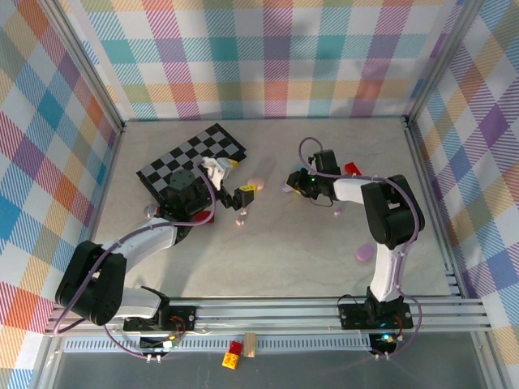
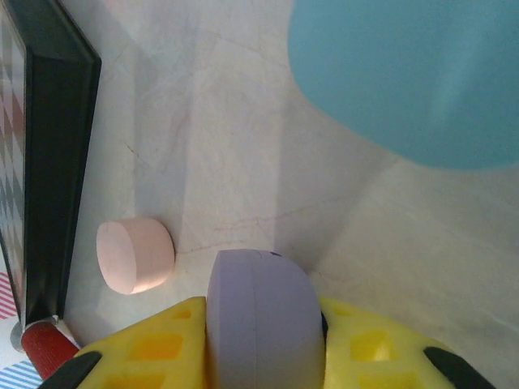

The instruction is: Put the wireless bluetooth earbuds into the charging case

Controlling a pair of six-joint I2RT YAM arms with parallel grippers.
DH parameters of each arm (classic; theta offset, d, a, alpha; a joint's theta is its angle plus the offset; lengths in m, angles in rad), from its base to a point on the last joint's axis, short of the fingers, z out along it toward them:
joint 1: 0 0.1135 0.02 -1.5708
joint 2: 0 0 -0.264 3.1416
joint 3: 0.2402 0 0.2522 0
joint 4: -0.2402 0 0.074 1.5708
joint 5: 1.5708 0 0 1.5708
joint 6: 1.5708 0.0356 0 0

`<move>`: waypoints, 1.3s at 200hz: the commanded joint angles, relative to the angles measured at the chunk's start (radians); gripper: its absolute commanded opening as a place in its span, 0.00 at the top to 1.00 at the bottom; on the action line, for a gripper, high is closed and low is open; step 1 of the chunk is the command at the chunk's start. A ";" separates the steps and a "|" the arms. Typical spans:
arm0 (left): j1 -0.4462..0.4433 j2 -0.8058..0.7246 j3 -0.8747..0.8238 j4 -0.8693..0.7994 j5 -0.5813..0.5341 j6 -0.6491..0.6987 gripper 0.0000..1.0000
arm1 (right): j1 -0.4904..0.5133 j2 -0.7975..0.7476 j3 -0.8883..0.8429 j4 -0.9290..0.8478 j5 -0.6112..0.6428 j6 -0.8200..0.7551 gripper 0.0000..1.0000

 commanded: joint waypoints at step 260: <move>0.149 -0.105 -0.103 0.027 -0.097 -0.163 0.00 | 0.195 0.422 0.932 -0.818 -0.065 -0.797 0.21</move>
